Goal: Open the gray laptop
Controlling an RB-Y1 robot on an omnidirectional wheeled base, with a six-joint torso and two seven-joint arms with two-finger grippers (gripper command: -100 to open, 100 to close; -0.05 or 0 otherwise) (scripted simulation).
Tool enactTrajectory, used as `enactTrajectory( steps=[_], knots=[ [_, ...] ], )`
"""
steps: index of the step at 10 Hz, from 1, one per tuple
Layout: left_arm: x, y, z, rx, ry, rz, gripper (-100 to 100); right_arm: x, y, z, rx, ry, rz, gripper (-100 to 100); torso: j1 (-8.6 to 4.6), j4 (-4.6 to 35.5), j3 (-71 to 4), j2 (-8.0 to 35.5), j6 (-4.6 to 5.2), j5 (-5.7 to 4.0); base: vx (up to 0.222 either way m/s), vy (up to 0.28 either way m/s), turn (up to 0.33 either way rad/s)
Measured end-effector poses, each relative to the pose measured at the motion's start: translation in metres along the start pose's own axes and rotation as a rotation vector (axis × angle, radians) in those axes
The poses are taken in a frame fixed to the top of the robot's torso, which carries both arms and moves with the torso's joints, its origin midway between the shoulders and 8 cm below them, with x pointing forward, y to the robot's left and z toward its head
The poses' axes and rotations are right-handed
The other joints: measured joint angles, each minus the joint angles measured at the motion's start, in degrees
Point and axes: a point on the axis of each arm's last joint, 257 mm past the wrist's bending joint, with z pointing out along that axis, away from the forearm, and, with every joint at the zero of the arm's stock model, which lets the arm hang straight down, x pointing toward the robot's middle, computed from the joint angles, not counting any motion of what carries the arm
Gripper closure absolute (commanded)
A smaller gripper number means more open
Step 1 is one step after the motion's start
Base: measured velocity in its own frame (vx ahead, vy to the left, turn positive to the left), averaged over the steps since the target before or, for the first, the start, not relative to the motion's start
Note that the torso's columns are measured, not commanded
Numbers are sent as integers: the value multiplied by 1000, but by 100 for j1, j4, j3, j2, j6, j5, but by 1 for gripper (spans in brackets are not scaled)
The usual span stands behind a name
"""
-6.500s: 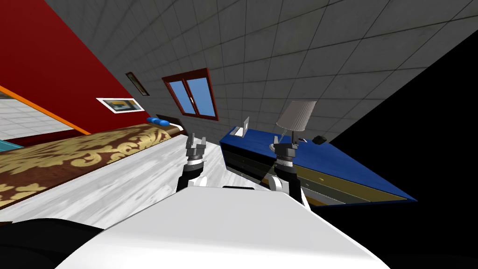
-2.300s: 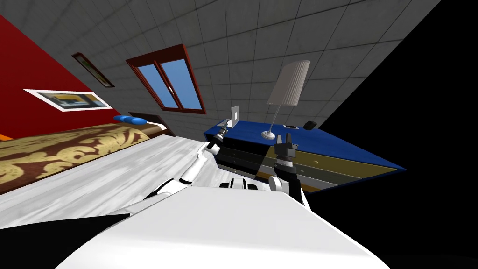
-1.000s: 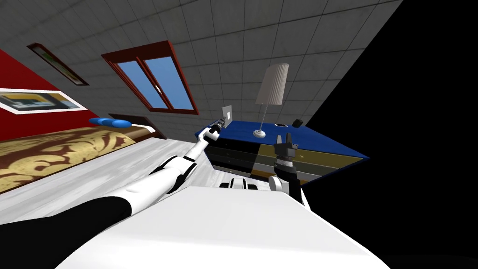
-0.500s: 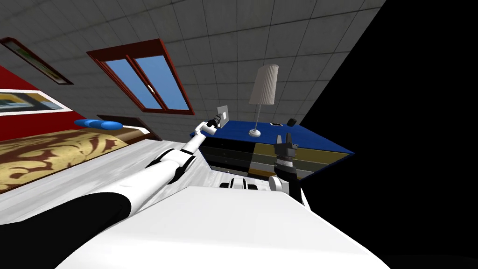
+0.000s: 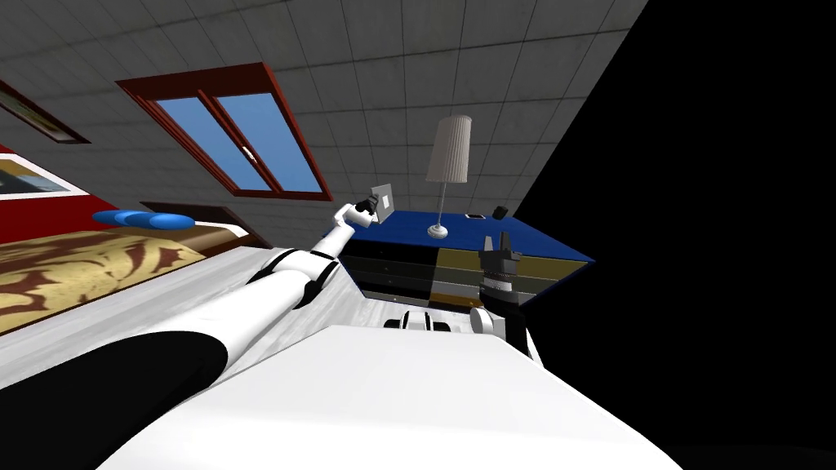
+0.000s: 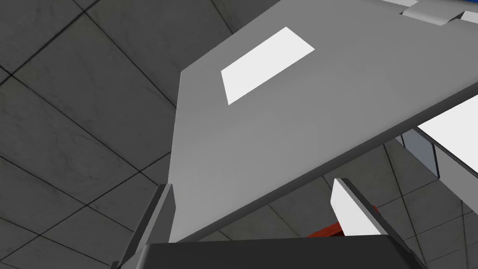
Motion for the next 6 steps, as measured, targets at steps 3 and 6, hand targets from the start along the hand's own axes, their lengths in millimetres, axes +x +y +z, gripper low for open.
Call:
enactTrajectory(
  steps=[3,6],
  knots=[
    [-48,1,5,-65,-65,24,-100,0,0,0,0,0,0,0,16,2,2,3,-3,5,-19,-74,-79],
    [-95,7,5,-120,-126,39,-100,0,0,0,0,0,0,0,14,0,-1,0,-2,5,-12,-57,-46]
  ],
)
